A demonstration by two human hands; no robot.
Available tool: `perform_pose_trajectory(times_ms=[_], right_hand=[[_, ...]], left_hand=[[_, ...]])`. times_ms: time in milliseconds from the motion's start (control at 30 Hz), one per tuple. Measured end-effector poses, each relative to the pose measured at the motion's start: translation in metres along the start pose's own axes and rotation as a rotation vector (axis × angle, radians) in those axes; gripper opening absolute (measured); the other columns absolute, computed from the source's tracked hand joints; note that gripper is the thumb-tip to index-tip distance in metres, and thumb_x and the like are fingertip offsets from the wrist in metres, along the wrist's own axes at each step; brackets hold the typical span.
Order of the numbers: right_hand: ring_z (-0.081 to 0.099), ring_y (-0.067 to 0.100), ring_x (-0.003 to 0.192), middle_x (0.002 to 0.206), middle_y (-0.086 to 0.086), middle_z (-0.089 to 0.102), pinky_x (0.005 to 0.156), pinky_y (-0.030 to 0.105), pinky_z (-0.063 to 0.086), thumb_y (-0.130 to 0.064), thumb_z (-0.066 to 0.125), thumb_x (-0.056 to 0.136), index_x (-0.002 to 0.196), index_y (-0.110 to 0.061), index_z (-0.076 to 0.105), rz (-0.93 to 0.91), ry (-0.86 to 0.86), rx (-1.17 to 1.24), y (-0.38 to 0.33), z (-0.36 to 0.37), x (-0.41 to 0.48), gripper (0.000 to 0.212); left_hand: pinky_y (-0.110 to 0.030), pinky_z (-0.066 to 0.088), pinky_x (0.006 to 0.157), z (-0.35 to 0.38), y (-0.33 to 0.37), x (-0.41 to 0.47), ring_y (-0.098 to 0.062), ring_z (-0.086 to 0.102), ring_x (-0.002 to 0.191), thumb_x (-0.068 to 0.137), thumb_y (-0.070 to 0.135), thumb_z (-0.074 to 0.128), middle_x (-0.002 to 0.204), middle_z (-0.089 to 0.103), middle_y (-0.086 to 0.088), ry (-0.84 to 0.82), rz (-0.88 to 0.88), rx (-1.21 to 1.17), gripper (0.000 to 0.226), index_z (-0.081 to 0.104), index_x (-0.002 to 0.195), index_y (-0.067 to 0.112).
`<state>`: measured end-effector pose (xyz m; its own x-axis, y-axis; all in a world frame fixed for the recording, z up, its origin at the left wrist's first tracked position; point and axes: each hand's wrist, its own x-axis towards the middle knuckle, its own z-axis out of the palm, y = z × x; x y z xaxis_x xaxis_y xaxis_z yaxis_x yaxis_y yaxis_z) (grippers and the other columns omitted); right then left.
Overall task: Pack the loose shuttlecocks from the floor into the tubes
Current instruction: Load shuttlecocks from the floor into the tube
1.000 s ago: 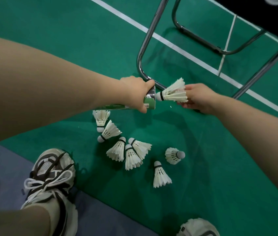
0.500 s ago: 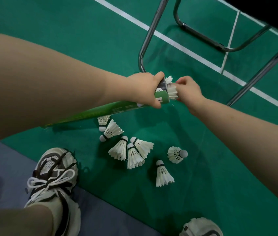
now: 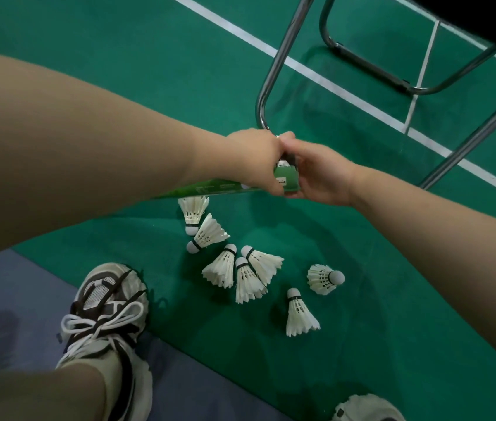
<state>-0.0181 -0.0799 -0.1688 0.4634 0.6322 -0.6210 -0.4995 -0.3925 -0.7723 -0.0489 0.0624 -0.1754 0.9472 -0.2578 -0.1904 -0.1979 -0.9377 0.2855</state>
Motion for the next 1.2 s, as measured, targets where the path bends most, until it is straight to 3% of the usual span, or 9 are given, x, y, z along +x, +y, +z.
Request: perform_pose_trajectory(times_ms=[167,333,433,533,667,833,1000,1067,1200], right_hand=[[0.059,0.015,0.085,0.099,0.001,0.061,0.061,0.021,0.050,-0.044,0.043,0.093,0.108,-0.027,0.056,0.027,0.055,0.117,0.014,0.019,0.013,0.026],[0.058,0.015,0.062,0.071,0.004,0.061,0.064,0.027,0.048,-0.042,0.038,0.097,0.078,-0.013,0.059,-0.141,0.594,0.236,0.006,0.013,0.026,0.040],[0.061,0.019,0.070,0.077,0.007,0.061,0.068,0.032,0.051,-0.020,0.047,0.090,0.074,-0.015,0.058,-0.091,0.803,-0.248,0.030,-0.020,0.023,0.020],[0.056,0.024,0.106,0.116,0.005,0.061,0.090,0.031,0.045,-0.024,0.054,0.087,0.120,-0.021,0.054,0.282,0.292,-1.289,0.075,-0.043,0.002,0.034],[0.048,0.025,0.121,0.136,0.007,0.049,0.094,0.035,0.044,-0.050,0.061,0.082,0.143,-0.024,0.028,0.765,-0.029,-1.362,0.118,-0.044,-0.027,0.074],[0.053,0.020,0.083,0.095,0.005,0.057,0.068,0.025,0.042,-0.032,0.060,0.088,0.118,-0.007,0.057,0.717,0.023,-1.617,0.136,-0.055,-0.028,0.039],[0.056,0.022,0.089,0.102,0.011,0.064,0.067,0.025,0.040,-0.030,0.057,0.091,0.114,-0.005,0.063,0.516,0.253,-1.323,0.100,-0.078,-0.029,0.034],[0.056,0.022,0.099,0.114,0.009,0.061,0.078,0.027,0.041,-0.025,0.060,0.090,0.123,-0.010,0.056,0.415,0.369,-0.947,0.080,-0.085,-0.035,0.036],[0.049,0.006,0.077,0.095,-0.006,0.060,0.063,0.022,0.034,-0.017,0.059,0.091,0.139,-0.025,0.040,0.245,0.468,-0.197,0.053,-0.088,-0.040,0.052]], left_hand=[[-0.028,0.041,0.059,0.005,-0.006,-0.009,-0.019,0.053,0.074,0.071,0.046,0.071,0.079,0.049,0.006,-0.034,0.035,0.027,0.050,0.038,0.102,0.025],[-0.032,0.043,0.056,-0.007,-0.016,0.004,-0.015,0.048,0.060,0.071,0.044,0.073,0.076,0.050,-0.001,0.017,-0.073,0.020,0.058,0.038,0.110,0.018],[-0.033,0.044,0.055,-0.009,-0.021,0.003,-0.017,0.049,0.063,0.072,0.047,0.072,0.076,0.046,-0.002,-0.001,-0.089,0.038,0.063,0.037,0.116,0.017],[-0.034,0.049,0.056,0.001,-0.021,-0.003,-0.022,0.054,0.070,0.073,0.048,0.071,0.080,0.050,-0.003,-0.060,-0.076,0.082,0.064,0.036,0.117,0.018],[-0.035,0.050,0.057,0.007,-0.021,-0.006,-0.023,0.056,0.073,0.074,0.048,0.071,0.082,0.051,-0.004,-0.101,-0.070,0.090,0.064,0.035,0.118,0.019],[-0.035,0.047,0.057,0.002,-0.009,0.001,-0.024,0.055,0.072,0.074,0.048,0.071,0.079,0.049,-0.003,-0.077,-0.055,0.067,0.066,0.035,0.120,0.016],[-0.034,0.046,0.055,0.008,0.010,0.008,-0.024,0.054,0.072,0.072,0.050,0.071,0.078,0.046,-0.002,-0.099,-0.013,0.083,0.067,0.035,0.119,0.017],[-0.033,0.044,0.054,0.010,0.015,0.010,-0.022,0.052,0.069,0.073,0.049,0.071,0.076,0.045,-0.001,-0.109,-0.007,0.073,0.067,0.036,0.120,0.017],[-0.030,0.039,0.048,0.008,0.019,0.011,-0.016,0.050,0.062,0.076,0.047,0.071,0.073,0.049,-0.001,-0.123,-0.030,0.037,0.068,0.035,0.124,0.015]])
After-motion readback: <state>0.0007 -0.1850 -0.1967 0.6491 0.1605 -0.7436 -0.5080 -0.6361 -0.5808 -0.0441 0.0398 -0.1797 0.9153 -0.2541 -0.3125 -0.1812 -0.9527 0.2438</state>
